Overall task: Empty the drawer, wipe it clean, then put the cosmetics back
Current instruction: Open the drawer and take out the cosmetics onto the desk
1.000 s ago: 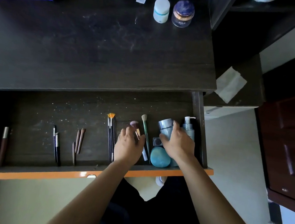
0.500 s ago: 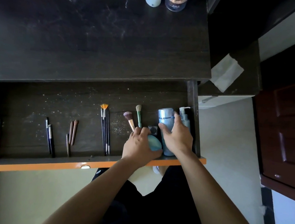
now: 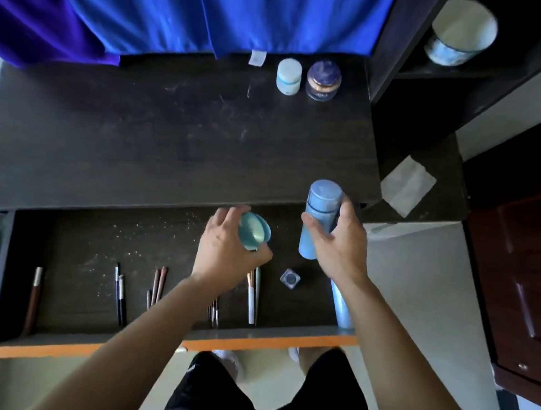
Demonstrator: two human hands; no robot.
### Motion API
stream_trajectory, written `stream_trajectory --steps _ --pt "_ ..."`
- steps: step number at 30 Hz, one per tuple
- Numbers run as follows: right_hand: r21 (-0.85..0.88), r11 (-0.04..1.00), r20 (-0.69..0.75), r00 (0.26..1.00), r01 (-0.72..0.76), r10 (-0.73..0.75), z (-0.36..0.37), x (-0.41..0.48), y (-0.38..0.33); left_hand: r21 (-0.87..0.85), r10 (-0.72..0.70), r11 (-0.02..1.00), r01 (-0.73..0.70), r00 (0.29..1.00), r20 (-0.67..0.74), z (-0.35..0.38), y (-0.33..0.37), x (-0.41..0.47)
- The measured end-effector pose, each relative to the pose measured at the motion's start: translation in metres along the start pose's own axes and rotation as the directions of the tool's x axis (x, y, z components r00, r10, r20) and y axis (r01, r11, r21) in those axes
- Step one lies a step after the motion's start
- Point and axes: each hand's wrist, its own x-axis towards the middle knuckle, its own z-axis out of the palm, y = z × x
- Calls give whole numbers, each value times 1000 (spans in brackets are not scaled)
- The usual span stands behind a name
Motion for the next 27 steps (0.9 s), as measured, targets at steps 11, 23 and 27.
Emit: stream_trajectory --steps 11,23,27 --pt "164 959 -138 968 232 -211 32 156 -118 39 11 999 -6 989 -144 -75 22 193" --pt "1 915 -41 915 402 -402 71 254 -158 102 22 995 -13 996 -88 -85 22 291" --pt "-109 886 -79 885 450 -459 80 251 -148 -3 24 1000 -24 993 -112 -70 8 290"
